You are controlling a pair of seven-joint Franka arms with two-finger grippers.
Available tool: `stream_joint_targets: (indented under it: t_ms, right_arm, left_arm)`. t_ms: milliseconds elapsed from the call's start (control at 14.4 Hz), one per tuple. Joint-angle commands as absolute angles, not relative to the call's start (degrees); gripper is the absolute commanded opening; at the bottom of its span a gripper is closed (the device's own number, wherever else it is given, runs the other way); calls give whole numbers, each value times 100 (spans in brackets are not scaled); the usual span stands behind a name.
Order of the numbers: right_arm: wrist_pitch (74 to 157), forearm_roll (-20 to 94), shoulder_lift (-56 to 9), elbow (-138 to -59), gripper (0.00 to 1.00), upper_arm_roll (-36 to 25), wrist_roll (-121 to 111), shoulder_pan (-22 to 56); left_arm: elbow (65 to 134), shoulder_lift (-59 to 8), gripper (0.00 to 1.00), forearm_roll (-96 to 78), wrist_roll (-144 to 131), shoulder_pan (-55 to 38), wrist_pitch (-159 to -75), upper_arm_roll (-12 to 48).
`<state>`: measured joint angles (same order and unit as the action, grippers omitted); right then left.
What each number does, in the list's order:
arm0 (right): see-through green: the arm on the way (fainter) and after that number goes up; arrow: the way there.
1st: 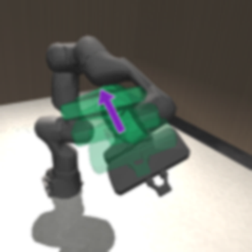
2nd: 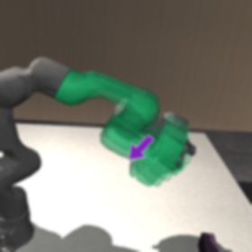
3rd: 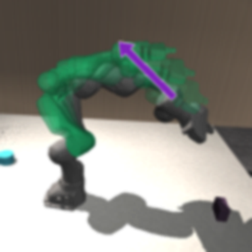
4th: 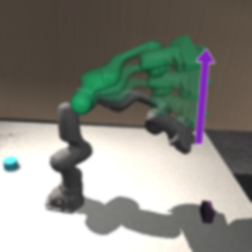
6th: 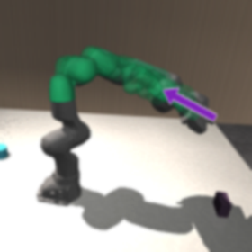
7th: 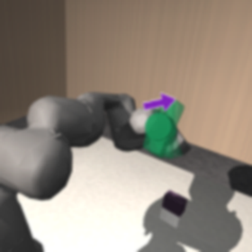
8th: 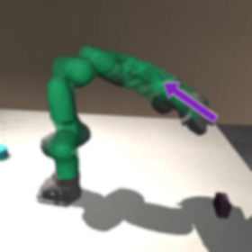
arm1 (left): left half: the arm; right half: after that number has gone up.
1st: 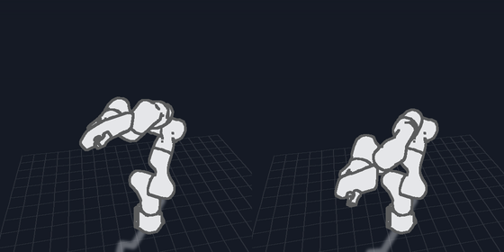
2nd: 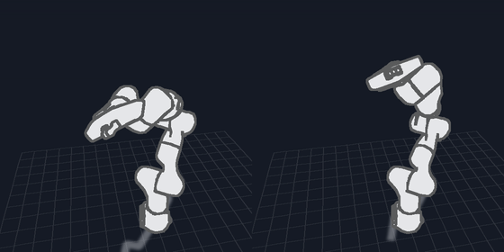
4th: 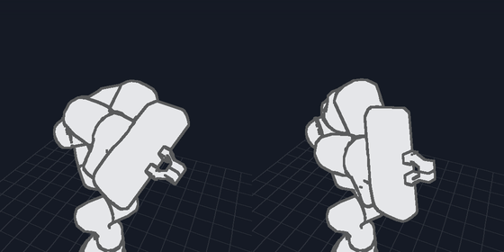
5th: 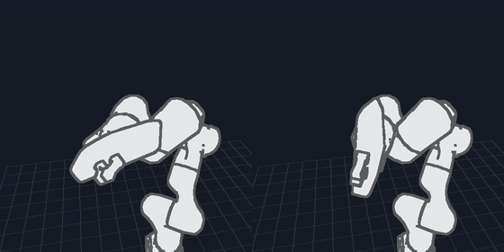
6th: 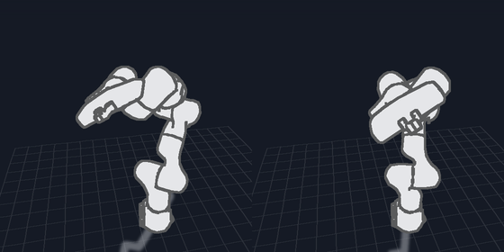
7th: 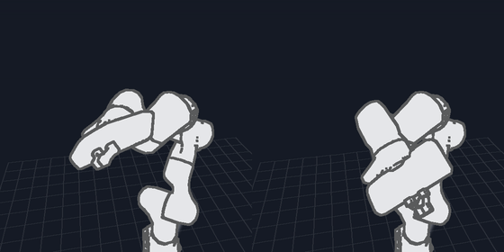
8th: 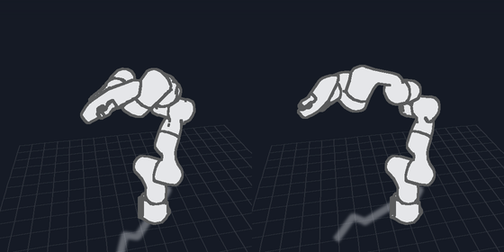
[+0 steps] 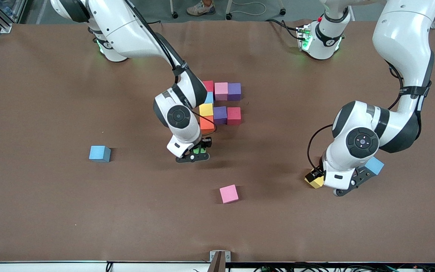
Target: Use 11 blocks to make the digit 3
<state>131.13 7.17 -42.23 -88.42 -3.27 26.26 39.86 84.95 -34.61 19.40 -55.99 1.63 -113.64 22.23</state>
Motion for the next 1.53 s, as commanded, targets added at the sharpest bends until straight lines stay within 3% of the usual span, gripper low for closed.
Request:
stream_joint_targets:
  t_ms: [0,347,625,972,1250,1389,1459]
  right_arm:
    - [13025,817,-4333,-8701,0,-343,2540,4078]
    - [13008,809,-4412,-8692,0,-343,2716,4236]
    - [12280,721,-4771,-8097,0,-352,3093,4429]
    - [12278,721,-4781,-8086,0,-352,3173,4456]
    - [12287,703,-4772,-8086,0,-352,3173,4465]
    - [12339,703,-4772,-8086,0,-352,3164,4465]
    - [12409,703,-4772,-8095,0,-352,3164,4465]
  left_arm:
    - [8525,-3638,100,1793,-5660,176,-11276,2241]
    - [8508,-4393,100,1722,-6397,176,-11863,2197]
    - [8508,-4430,100,1723,-6275,220,-11909,1995]
    - [8499,-4553,100,1758,-6258,228,-11979,1960]
    - [8499,-4675,100,1740,-6258,220,-12523,1723]
    - [8499,-4737,95,1732,-6293,211,-12551,1723]
    - [8499,-4737,88,1723,-6310,220,-12551,1723]
